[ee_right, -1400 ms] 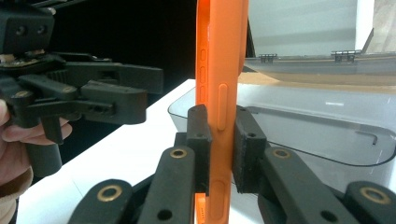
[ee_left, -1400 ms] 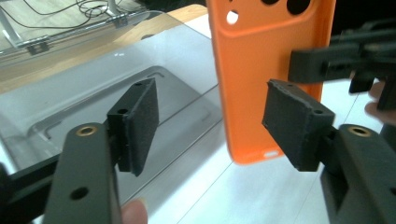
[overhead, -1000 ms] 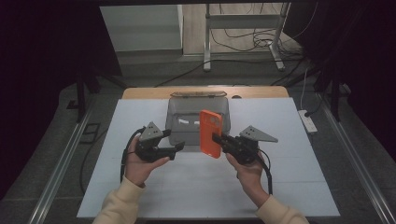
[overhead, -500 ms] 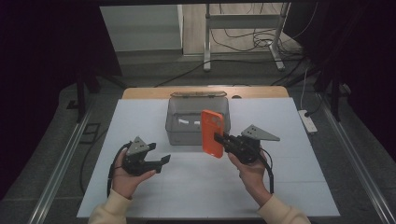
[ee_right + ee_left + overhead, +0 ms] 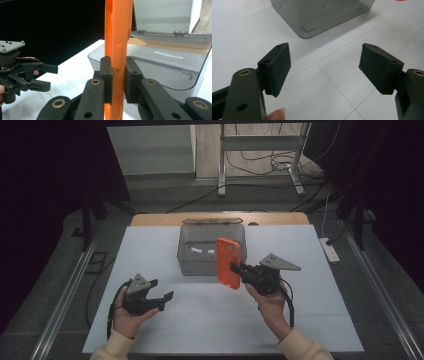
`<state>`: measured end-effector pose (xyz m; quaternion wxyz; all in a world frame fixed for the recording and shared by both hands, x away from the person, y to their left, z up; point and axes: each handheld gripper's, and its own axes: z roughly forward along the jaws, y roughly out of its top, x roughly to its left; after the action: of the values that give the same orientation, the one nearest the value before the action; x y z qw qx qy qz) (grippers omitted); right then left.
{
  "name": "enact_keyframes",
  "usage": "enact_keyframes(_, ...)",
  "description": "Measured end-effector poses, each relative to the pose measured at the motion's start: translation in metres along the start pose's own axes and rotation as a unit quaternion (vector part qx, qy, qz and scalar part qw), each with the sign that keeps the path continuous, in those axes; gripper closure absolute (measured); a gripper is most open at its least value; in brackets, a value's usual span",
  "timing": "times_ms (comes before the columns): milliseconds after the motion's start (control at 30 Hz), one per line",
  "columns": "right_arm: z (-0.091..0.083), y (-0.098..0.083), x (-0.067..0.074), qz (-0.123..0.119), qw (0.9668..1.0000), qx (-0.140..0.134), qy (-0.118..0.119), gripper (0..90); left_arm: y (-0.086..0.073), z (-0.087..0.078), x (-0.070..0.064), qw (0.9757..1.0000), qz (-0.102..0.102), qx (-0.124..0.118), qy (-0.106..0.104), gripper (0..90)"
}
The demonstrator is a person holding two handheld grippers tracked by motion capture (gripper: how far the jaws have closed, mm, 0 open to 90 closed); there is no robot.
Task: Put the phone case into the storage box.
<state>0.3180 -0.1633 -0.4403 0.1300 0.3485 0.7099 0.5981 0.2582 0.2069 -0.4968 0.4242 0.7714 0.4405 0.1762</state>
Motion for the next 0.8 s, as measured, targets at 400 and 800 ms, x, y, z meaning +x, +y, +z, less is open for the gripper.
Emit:
enact_keyframes(400,-0.0008,0.0003,-0.0008,0.001,1.0,0.003,0.0,79.0,0.0014,-0.0003,0.0001,1.0,0.004,-0.004,-0.001,25.3)
enact_keyframes(800,-0.0033,0.005,0.0004,0.004,0.9999,0.01,-0.002,79.1,0.0003,0.0,0.0025,0.9999,-0.005,-0.001,-0.011,24.5)
